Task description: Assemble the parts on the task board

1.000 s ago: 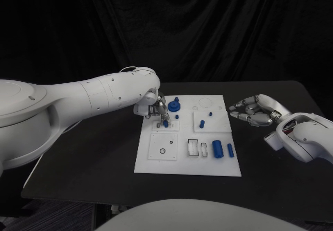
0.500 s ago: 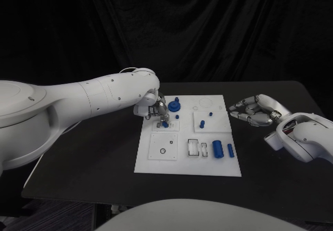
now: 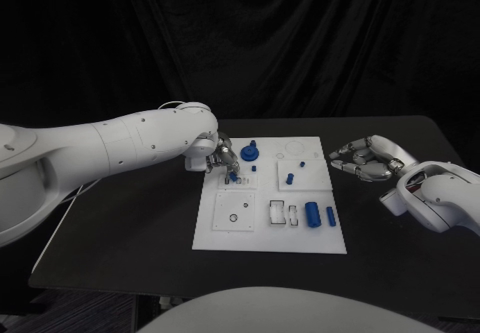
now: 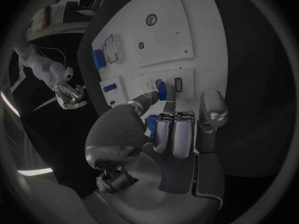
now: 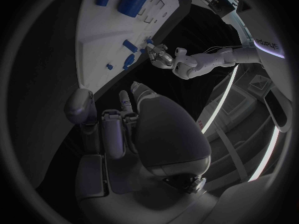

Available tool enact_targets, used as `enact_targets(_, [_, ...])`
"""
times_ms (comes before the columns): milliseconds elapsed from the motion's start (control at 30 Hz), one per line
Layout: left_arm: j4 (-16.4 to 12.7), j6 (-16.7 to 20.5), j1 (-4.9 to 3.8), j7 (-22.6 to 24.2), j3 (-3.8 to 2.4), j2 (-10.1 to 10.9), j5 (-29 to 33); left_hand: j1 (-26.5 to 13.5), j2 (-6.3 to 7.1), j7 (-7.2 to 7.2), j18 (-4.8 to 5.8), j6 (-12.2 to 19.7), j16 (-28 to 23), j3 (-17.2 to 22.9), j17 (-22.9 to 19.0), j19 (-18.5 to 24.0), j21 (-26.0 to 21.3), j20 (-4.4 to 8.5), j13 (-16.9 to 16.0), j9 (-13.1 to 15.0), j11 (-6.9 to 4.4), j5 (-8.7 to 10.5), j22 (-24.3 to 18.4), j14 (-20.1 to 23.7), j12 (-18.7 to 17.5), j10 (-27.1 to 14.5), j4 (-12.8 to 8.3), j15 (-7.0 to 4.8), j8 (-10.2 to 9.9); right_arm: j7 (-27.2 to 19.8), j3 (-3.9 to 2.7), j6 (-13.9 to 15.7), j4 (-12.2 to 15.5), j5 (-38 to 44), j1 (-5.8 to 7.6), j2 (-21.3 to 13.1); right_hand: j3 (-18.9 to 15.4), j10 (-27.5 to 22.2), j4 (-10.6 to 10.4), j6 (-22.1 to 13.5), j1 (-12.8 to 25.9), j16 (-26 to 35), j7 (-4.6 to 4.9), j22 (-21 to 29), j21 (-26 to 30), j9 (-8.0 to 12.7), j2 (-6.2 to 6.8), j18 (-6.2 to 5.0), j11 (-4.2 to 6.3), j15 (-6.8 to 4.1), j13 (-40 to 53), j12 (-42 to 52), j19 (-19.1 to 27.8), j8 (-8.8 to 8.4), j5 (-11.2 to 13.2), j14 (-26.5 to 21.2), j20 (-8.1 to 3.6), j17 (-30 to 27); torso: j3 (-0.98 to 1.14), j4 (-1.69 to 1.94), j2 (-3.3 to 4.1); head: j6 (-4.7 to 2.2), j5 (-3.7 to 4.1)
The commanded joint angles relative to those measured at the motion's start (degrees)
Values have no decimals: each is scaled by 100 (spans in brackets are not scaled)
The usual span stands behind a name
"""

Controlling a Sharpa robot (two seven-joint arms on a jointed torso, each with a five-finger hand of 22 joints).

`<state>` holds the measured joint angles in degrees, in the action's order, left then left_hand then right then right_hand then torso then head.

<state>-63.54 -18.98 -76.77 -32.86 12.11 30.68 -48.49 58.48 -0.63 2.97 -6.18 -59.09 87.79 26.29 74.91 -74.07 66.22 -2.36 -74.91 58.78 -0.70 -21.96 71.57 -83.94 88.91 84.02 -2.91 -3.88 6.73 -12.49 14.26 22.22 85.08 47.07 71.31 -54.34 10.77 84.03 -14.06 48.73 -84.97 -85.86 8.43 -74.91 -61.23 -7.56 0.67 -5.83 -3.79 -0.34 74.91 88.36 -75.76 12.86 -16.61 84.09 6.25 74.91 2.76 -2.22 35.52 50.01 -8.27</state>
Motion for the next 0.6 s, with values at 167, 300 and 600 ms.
enact_targets(167, [-679, 1479, 12, 533, -3, 484, 116, -127, 14, -24, -30, 5, -34, 319, 978, 1, -29, 13, -1432, 83, -55, 38, -30, -424, 4, 498, -266, -45, 73, 80, -3, 14, 19, -3, -11, -47, 23, 157, 26, 30, -24, 37, 4, -700, 42, 9, 48, -32, -9, 32, 1083, -33, 35, 14, -36, 284, -6, 718, -4, 2, 3, -1, -10])
enact_targets(300, [-1044, 1901, 12, 648, -2, 753, 78, -144, 17, -24, -34, 21, -50, 326, 946, 5, -45, 16, -1428, 96, -56, 66, -39, -414, -2, 493, -262, -47, 78, 74, -3, 26, 32, -3, -11, -63, 23, 157, 26, 30, -24, 37, 4, -700, 42, 9, 48, -32, -9, 32, 1083, -33, 35, 14, -36, 284, -6, 718, -2, 0, 2, -1, -18])
enact_targets(600, [-1694, 2933, 137, 878, -1, 1247, -299, -212, 6, -23, -35, 42, -114, 317, 820, -3, -65, 21, -1400, 138, -55, 175, -40, -375, -40, 459, -195, -49, 103, 62, -3, 49, 63, -3, -12, -92, 23, 157, 26, 30, -24, 37, 4, -700, 42, 9, 48, -32, -9, 32, 1083, -33, 35, 14, -36, 284, -6, 718, 0, 16, 1, -1, -30])
